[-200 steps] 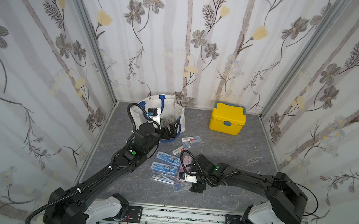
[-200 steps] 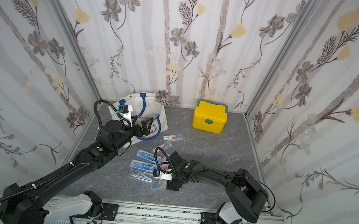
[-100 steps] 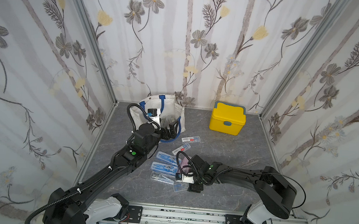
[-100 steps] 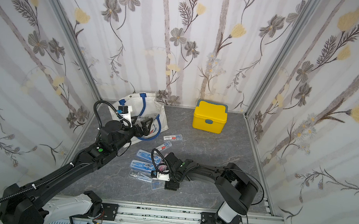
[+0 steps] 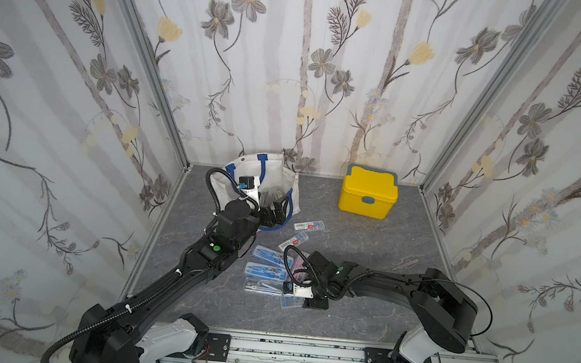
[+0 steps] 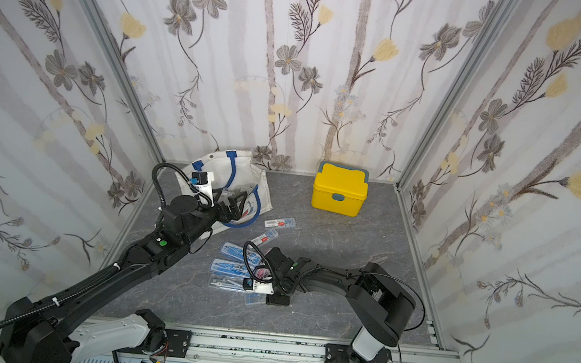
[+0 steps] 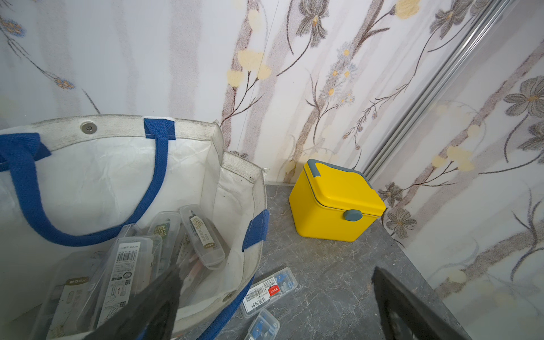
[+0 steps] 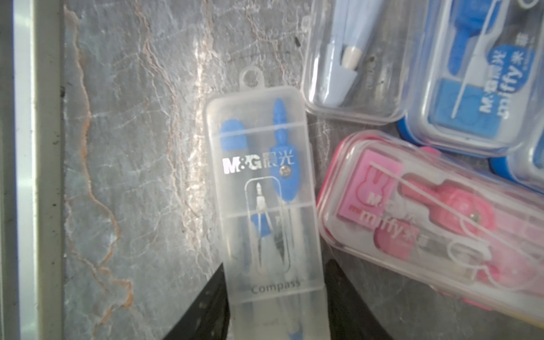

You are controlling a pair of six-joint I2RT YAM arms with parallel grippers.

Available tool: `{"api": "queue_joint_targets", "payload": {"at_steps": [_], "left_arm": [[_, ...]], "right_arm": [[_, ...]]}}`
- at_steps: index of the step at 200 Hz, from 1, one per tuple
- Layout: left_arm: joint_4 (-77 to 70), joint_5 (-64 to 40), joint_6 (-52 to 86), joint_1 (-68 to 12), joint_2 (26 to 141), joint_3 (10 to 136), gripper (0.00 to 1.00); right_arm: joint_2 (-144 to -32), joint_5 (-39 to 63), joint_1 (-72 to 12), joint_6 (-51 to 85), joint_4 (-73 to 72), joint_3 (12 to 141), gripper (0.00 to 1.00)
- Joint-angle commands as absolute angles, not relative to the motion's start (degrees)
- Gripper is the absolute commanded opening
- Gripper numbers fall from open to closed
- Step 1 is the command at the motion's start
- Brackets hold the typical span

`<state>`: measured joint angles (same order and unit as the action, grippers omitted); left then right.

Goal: Put the compass set into the canvas bag
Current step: Pick up the compass set at the center of the board.

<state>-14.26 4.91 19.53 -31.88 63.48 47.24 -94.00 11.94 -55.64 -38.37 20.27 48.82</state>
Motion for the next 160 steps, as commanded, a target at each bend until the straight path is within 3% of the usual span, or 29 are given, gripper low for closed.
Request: {"api": "queue_joint_targets", "payload": {"at_steps": [1,73,160], "left_arm": [[-15.3,5.5,20.2,-31.8,63.7,47.4,1.00],[-15.2,5.1,20.3,-31.8,63.9,47.5,1.00],[-15.0,-5.5,23.0,-32.6,69.9,51.9,1.00]], "right_arm": [[-92.9,10.0,-55.5,-40.2,20.9,48.5,0.45],[-85.3,12.7,-53.0,-41.0,17.9,46.8,0.40],[-75.5,11.2,-36.8,-30.4,0.2,45.2,0.40]]}}
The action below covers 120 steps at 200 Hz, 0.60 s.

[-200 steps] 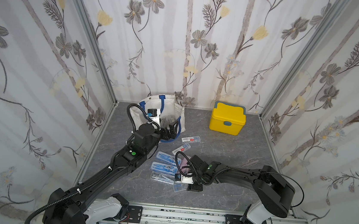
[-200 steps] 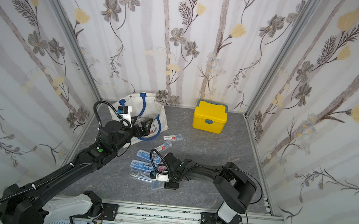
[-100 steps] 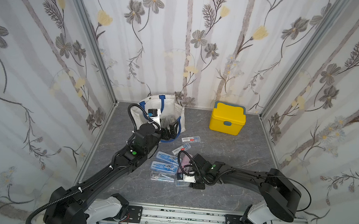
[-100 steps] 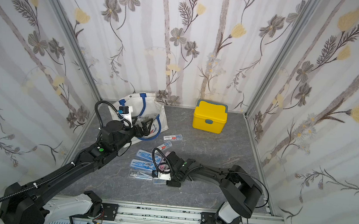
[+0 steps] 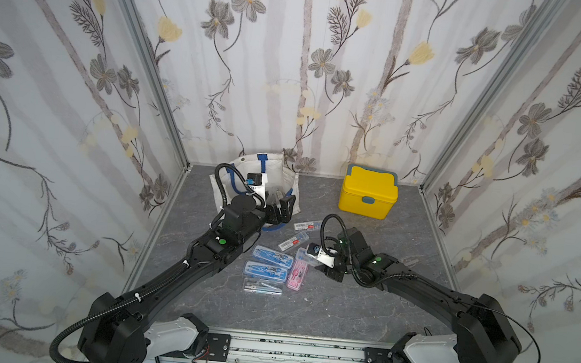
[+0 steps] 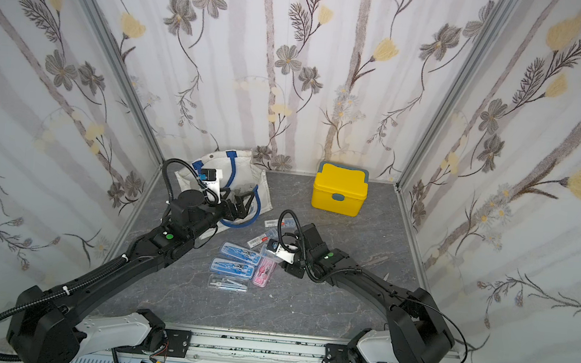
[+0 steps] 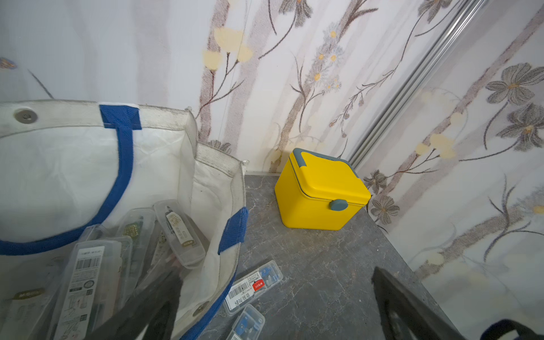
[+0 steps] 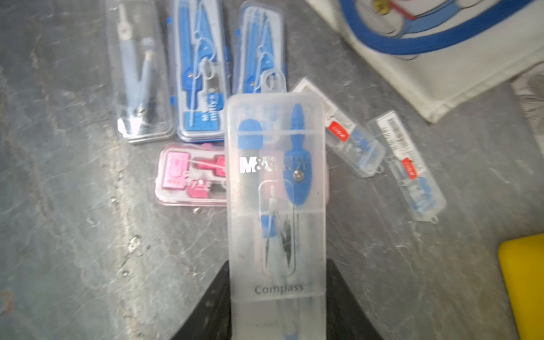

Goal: Put the compass set into the canvas bag
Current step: Pick up the compass set at the center of the board.

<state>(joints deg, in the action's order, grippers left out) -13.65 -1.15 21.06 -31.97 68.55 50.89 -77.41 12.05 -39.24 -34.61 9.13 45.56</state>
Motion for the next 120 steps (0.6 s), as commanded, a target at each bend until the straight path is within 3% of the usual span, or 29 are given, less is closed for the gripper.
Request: {"api": "queue_joint_targets", "payload": {"at_steps": [1,42,120], "left_arm": [[-15.0,-5.5,23.0,-32.6,70.0,52.0,1.00],[-17.6,-7.9,23.7,-36.0,73.9,54.3,1.00],[-26.0,-13.6,28.3,-39.4,84.2,58.2,0.98]], "right_arm": [[-75.5,11.1,-36.8,-30.3,0.1,45.2,0.40],[-71.6,5.1,-34.1,-25.9,-10.7,43.6,0.40],[-66.6,3.6,-30.7,-20.9,-18.8,40.7,0.40]]}}
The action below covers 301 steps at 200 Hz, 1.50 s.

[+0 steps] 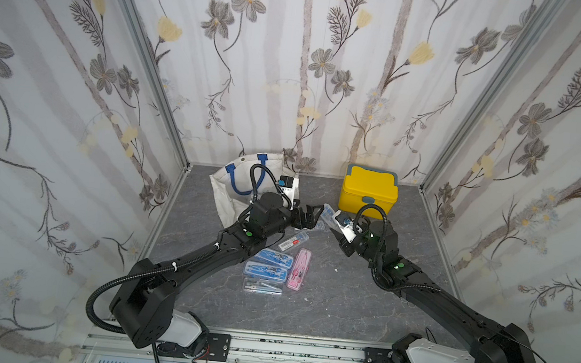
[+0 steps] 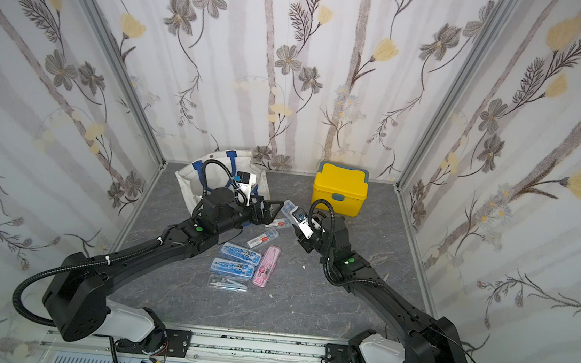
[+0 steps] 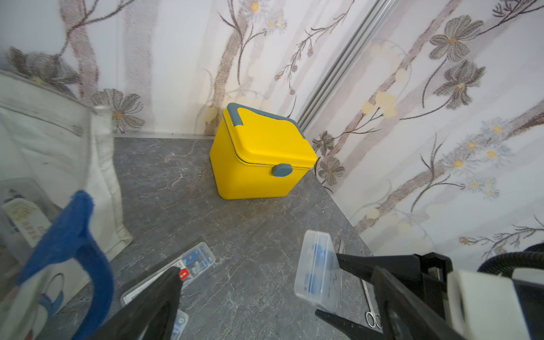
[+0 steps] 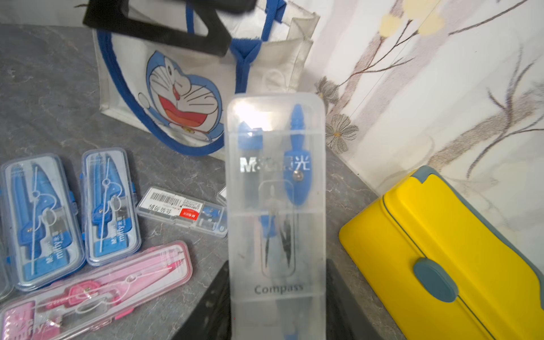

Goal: Put the compass set into the canvas bag
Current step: Pick up the compass set at the center of the board.

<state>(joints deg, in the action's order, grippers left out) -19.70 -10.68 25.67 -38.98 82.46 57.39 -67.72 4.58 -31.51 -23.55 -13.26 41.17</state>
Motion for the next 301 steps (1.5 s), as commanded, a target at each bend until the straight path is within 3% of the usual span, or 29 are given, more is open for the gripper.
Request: {"api": "queue_joint_targets", "payload": {"at_steps": [1,65,191,244,275,290,301], "left_arm": [[-26.3,-13.7,28.5,-39.5,84.2,58.2,0.98],[-35.8,-20.8,34.8,-40.8,91.2,60.6,0.80],[-44.4,-25.6,39.2,-42.1,97.1,62.9,0.20],[-48.6,-26.7,40.4,-42.1,97.2,61.7,0.08],[-49.0,-26.6,40.3,-42.1,97.2,61.7,0.05],[-48.6,-26.1,39.8,-42.1,97.1,61.9,0.05],[-47.6,-25.8,39.1,-41.9,96.9,62.3,0.04]], "right_arm": [[-66.5,3.6,-30.7,-20.7,-18.9,40.6,0.40],[-63.7,5.7,-29.4,-17.8,-22.3,38.7,0.40],[-62.3,6.7,-28.9,-16.3,-23.2,38.0,0.40],[-61.9,7.6,-28.6,-15.6,-23.6,37.8,0.41],[-62.0,7.4,-28.6,-15.1,-23.6,37.6,0.53],[-61.7,6.8,-28.6,-14.8,-23.5,37.4,0.63],[-61.5,5.9,-28.6,-14.6,-23.5,37.1,0.76]]}}
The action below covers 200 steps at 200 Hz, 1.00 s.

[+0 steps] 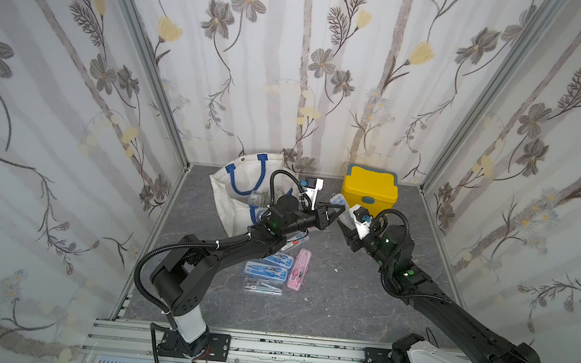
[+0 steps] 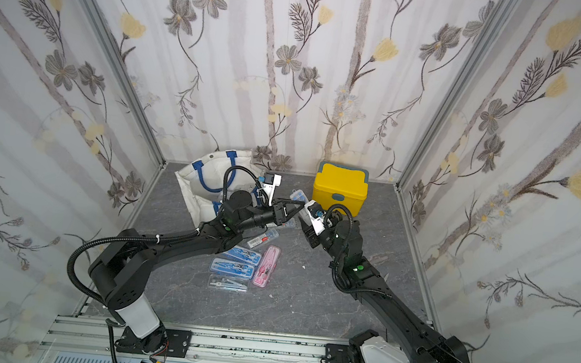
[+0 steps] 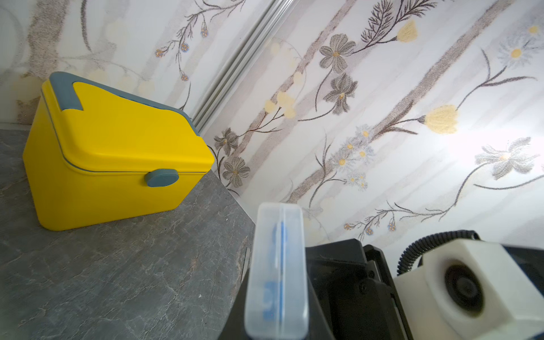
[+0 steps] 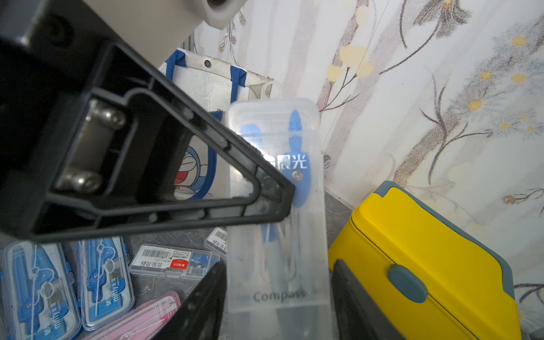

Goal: Put the compass set into the canvas bag
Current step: Pick up the compass set at the center of the board, then place the compass set in the canvas bag.

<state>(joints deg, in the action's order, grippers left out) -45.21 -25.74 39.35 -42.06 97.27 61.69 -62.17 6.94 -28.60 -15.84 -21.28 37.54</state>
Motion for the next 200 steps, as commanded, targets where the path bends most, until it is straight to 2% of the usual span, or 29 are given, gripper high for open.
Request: {"api": "queue_joint_targets", "payload": {"at_steps": [1,7,9,11,47,70,105,156,200], "left_arm": [[-47.6,-25.8,39.0,-41.8,96.9,62.3,0.04],[-46.6,-25.5,38.3,-41.7,96.8,62.7,0.04],[-46.3,-25.5,38.1,-41.7,96.7,62.9,0.04],[-46.0,-25.3,37.8,-41.6,96.6,63.0,0.04],[-31.7,-17.7,28.2,-40.2,94.2,68.1,0.04],[-21.1,-8.8,20.9,-39.2,92.0,72.0,0.04],[-12.5,1.9,14.5,-37.0,88.3,73.7,0.04],[-5.2,16.5,8.0,-32.5,81.2,73.1,0.04],[0.1,21.9,6.6,-27.6,80.2,72.3,0.07]], "right_arm": [[-61.5,5.8,-28.6,-14.5,-23.5,37.1,0.78],[-61.4,4.9,-28.6,-14.2,-23.4,36.8,0.90],[-61.3,4.6,-28.6,-14.1,-23.4,36.8,0.98],[-61.2,4.2,-28.5,-14.0,-23.4,36.7,1.00],[-57.7,-2.1,-28.3,-12.1,-22.3,34.8,1.00],[-54.6,-3.5,-27.8,-11.0,-21.4,33.2,1.00],[-52.3,-3.7,-27.5,-8.3,-20.9,31.1,0.99],[-55.7,-4.5,-27.3,-5.8,-19.0,31.7,1.00],[-60.8,-3.3,-27.3,-3.6,-17.7,33.4,1.00]]}}
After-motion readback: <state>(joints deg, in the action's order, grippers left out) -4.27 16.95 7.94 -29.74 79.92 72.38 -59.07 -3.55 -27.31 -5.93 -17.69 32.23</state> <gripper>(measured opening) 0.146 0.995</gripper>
